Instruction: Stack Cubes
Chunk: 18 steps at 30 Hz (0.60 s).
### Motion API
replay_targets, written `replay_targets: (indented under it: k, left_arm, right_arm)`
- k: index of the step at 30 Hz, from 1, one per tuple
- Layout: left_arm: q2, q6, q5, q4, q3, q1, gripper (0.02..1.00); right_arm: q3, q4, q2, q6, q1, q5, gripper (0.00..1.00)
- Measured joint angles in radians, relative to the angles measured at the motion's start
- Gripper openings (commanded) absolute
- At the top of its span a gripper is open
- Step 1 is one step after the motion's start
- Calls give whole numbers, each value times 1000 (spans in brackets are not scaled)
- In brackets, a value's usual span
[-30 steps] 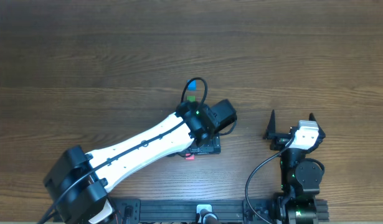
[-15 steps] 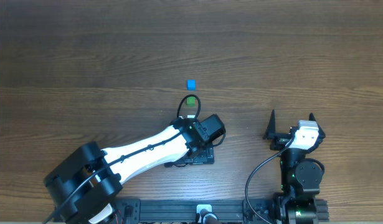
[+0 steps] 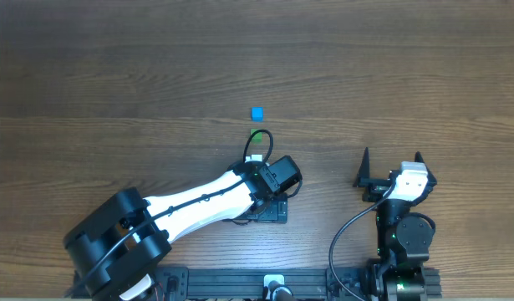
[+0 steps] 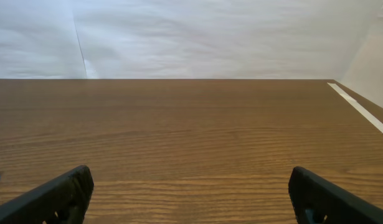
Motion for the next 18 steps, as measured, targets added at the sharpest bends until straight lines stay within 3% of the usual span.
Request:
replay_targets:
  k: [8,18]
  left_arm:
    - [0,19,0,-10,0,0,649]
    - [0,22,-1,-10,0,0,601]
  right_arm:
    - [0,0,0,0,0,0,993]
    - [0,0,0,1,0,0,993]
